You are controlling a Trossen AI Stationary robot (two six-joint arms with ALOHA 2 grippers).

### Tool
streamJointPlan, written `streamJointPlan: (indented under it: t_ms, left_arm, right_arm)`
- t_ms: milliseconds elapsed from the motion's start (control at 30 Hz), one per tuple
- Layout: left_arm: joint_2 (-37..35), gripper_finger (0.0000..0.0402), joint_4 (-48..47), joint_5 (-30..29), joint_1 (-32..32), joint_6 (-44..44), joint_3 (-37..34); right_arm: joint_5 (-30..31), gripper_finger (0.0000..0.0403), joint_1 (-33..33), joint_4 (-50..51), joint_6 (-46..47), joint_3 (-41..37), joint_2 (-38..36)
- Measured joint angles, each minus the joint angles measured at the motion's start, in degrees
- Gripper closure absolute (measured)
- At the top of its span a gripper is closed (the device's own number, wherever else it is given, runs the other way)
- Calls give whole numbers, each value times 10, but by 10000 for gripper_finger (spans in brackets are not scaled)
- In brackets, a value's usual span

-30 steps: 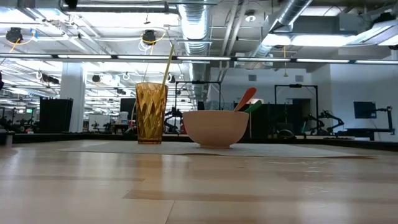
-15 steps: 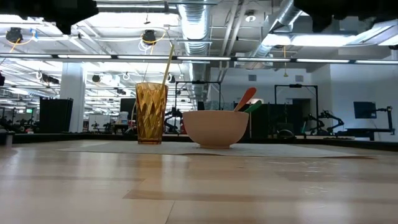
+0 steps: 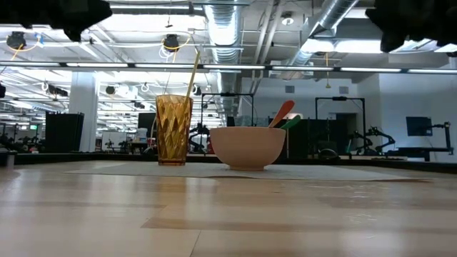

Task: Pick & Place Utensil
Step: Return to Home Position

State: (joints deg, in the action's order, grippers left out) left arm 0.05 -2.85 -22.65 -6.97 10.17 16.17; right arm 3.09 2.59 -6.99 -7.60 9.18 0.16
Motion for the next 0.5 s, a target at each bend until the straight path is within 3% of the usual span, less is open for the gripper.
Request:
streamJointPlan:
  t_ms: [300,500]
  left_arm:
    - [0,278,138,-2,1,1,-97]
    - [0,278,175,-3,6,1,-140]
  right_arm:
    - [-4,285,5,13,27,-1,1]
    - [-3,285,11,-58,43,-46,0]
